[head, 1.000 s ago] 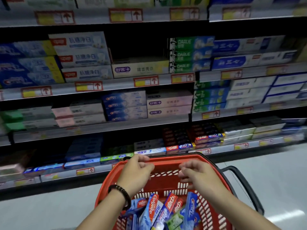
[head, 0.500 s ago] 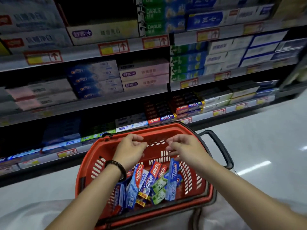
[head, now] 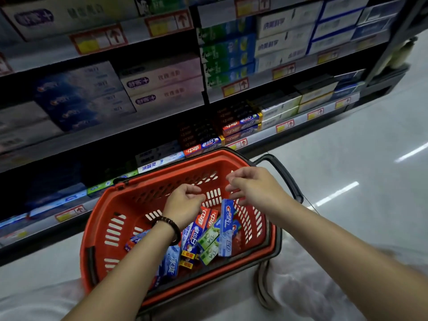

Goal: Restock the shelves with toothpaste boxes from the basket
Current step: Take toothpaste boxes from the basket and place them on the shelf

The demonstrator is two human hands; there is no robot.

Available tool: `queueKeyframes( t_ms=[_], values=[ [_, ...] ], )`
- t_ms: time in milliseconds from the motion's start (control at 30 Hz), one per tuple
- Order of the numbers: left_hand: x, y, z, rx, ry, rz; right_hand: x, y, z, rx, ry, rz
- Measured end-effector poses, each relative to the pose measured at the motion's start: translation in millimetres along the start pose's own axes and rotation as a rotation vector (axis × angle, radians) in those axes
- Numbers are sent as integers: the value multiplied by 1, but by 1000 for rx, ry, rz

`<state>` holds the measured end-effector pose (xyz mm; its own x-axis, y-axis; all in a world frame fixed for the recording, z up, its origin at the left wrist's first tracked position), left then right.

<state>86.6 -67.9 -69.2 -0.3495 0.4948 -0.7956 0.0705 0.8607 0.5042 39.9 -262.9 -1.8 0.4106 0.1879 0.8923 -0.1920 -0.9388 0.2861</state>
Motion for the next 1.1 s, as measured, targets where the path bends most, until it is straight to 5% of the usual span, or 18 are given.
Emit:
queueKeyframes(
  t_ms=[567, 1100],
  values=[
    [74, -134, 94, 67, 172, 104, 1, 10, 18, 4, -85, 8],
    [104, -171, 108, 104, 214, 355, -1, 8, 31, 16, -162, -13]
  ],
)
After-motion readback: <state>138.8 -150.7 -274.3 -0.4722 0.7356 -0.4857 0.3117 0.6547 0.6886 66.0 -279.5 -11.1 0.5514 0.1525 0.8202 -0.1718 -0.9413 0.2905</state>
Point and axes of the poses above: each hand's wrist, its own z-axis towards the middle knuckle, its own y-axis out of the back of the hand, x = y × z, the point moved 1 cm from there along z, towards the middle knuckle, and after that the axes turned 9 degrees about -x, right-handed, at the moved point
